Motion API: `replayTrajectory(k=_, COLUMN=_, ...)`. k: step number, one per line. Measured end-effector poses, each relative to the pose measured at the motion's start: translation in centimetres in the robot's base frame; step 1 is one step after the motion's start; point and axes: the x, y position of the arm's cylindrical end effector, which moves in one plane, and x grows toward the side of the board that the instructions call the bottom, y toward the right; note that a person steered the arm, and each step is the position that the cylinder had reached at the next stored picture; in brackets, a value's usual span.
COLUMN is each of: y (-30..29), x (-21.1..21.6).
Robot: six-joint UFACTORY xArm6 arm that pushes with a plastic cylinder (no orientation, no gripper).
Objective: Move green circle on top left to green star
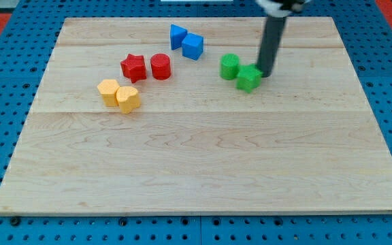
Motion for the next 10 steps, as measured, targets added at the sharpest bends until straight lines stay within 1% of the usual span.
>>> replayTrajectory(k=1, y=-0.8, x=1.0)
replayTrajectory(k=2, y=1.2, x=0.9)
replayTrajectory(k=3, y=-2.0, x=1.6)
replayTrajectory(k=4, y=1.2, x=1.4)
replayTrajectory(k=5, y=2.9, x=-3.2)
replayTrajectory(k=6, y=1.5, x=-5.2)
replayTrajectory(k=7, y=-2.0, x=-1.9)
replayTrajectory(k=8, y=-2.3, x=-1.9)
replayTrajectory(k=9, y=-2.4, x=-2.4)
replayTrajectory(k=10, y=-2.2, x=-6.8)
